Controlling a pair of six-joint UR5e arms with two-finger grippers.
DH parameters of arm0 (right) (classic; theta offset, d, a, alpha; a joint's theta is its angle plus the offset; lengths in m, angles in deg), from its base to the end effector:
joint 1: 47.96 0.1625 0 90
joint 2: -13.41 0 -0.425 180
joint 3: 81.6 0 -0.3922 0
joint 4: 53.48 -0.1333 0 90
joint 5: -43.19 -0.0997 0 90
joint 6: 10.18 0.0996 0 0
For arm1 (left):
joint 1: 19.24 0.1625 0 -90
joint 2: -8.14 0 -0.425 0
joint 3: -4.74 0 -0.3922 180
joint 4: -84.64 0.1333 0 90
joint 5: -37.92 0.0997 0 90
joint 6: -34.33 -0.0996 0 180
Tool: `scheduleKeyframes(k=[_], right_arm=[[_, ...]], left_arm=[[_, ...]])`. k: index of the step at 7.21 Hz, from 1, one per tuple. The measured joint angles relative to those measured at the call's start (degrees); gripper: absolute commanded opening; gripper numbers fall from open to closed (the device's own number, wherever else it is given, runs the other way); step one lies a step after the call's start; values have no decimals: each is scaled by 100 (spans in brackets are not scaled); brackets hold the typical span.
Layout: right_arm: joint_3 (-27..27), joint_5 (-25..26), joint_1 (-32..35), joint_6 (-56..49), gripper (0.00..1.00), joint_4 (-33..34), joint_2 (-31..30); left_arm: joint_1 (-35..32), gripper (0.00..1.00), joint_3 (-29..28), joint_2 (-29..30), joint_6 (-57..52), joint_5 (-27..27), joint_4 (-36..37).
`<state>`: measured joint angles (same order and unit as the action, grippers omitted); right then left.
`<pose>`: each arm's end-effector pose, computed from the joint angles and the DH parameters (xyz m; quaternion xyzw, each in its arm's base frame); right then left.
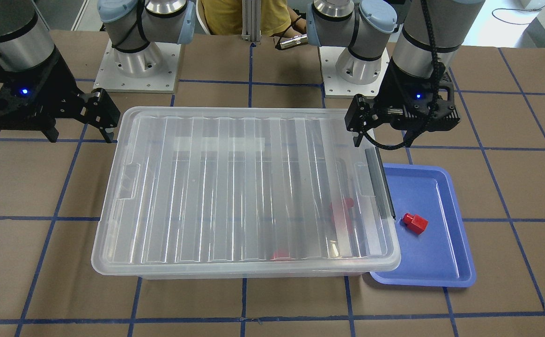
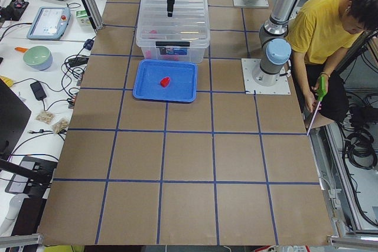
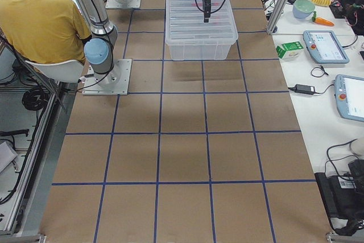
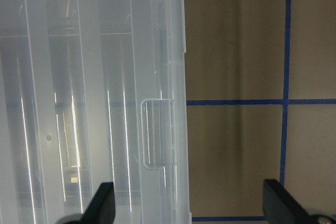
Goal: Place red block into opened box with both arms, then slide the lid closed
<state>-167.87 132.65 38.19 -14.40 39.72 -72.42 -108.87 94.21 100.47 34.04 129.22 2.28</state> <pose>0.0985 -0.5353 0.4887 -0.0033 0.9997 -0.0244 0.0030 -0.1277 -0.5194 0.4859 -0.0013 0.9986 -0.0509 0.0116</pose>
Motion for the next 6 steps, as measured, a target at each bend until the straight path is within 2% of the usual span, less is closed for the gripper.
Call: scheduleKeyframes(k=[1,3,5,6], right_arm=[[-167,0,-13,-95,100,351,196],[-683,14,-21,-183,100,1330,638],[-1159,63,-82,-295,100,2071,803],[-1239,69,-137,-324,100,2199,827]], left_arm=[[327,100,-5,-16,-192,-12,4],[1439,100,56,190,-502,-117,215],[2363,100,260,667,-461,-376,442],[2585,100,372,958,-328,-423,582]])
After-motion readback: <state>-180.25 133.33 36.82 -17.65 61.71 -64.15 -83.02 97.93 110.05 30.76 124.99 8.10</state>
